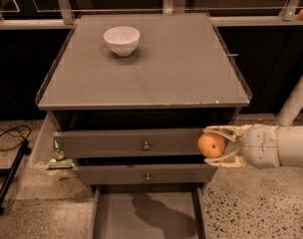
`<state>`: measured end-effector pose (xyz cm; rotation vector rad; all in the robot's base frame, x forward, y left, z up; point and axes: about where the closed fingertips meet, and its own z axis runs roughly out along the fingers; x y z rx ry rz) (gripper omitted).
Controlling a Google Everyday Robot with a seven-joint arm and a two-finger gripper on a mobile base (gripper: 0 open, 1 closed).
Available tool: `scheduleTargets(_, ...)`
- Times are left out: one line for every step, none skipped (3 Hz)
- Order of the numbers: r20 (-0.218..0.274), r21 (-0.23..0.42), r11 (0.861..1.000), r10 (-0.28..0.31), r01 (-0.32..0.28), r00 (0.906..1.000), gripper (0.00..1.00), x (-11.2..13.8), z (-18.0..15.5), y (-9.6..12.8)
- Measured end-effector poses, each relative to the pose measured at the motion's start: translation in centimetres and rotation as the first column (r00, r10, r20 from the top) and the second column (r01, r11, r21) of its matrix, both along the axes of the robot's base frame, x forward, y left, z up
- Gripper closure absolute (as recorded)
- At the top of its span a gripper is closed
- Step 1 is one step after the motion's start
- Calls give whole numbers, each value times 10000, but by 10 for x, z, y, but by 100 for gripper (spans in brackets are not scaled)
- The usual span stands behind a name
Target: Pick orange can from bottom drawer and place on counter
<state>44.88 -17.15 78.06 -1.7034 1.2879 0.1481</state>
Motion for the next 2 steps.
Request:
scheduleTargets(347,-317,9987,399,-388,9986,100,8,40,11)
scheduleTargets(864,-724,9917,1124,-1063,9899,100,19,94,26)
